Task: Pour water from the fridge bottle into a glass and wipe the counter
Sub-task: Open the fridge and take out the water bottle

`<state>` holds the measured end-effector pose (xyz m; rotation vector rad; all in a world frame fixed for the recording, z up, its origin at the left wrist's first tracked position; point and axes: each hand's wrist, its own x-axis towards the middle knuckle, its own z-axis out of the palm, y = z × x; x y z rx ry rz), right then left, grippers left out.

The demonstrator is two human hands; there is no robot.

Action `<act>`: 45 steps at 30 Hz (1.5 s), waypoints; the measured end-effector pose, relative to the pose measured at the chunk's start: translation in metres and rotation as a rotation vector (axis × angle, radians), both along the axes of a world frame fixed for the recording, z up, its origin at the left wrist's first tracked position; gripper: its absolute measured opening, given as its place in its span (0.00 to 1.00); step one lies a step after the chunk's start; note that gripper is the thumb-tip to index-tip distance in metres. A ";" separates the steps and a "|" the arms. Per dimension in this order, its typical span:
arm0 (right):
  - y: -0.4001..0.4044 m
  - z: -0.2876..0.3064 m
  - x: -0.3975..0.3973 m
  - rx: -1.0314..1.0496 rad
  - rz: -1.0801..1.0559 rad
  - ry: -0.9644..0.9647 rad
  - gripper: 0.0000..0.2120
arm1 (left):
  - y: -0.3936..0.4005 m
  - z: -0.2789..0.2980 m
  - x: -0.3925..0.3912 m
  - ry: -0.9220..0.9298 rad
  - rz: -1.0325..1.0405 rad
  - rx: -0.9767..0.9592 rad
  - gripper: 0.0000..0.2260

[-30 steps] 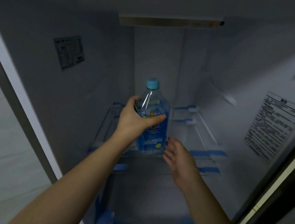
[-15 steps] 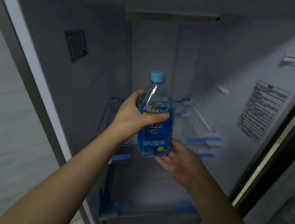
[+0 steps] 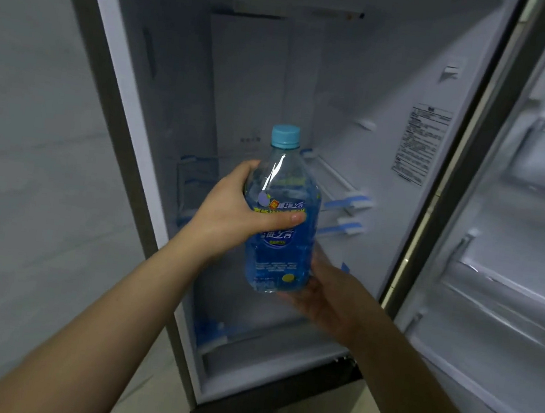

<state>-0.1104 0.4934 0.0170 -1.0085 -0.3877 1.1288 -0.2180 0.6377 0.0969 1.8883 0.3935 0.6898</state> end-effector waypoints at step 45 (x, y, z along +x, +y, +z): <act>-0.457 -0.014 -0.264 -0.013 -1.339 0.210 0.19 | -0.445 -0.019 -0.032 0.104 -1.449 0.077 0.32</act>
